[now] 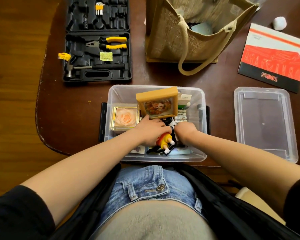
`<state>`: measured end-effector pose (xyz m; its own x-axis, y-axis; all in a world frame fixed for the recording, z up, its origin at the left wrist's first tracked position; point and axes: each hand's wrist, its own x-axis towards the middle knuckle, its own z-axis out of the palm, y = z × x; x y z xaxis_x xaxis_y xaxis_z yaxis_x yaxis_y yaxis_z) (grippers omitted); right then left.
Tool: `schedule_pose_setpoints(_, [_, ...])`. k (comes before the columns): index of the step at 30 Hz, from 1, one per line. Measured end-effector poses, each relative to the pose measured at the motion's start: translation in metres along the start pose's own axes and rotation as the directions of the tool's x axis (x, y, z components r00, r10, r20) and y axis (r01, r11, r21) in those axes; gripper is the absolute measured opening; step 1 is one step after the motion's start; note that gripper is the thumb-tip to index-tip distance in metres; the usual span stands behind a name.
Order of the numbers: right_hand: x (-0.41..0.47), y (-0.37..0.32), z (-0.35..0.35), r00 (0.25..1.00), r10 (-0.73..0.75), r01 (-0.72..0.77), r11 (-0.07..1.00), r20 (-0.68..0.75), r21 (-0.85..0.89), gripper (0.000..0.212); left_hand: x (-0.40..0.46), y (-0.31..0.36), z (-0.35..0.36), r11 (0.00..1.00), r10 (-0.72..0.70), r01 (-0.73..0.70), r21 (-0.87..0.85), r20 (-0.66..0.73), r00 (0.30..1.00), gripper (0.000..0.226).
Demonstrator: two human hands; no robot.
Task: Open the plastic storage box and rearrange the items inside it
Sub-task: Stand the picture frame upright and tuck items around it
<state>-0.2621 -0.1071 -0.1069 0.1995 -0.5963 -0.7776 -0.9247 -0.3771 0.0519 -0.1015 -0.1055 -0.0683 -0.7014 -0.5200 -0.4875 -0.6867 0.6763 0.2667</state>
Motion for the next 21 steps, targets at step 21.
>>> schedule_pose_setpoints(21, [-0.031,0.016,-0.045,0.947,-0.321,0.304,0.899,0.003,0.316,0.034,-0.034,-0.025,-0.047,0.690,-0.298,-0.055,-0.721,-0.353,0.887,0.068])
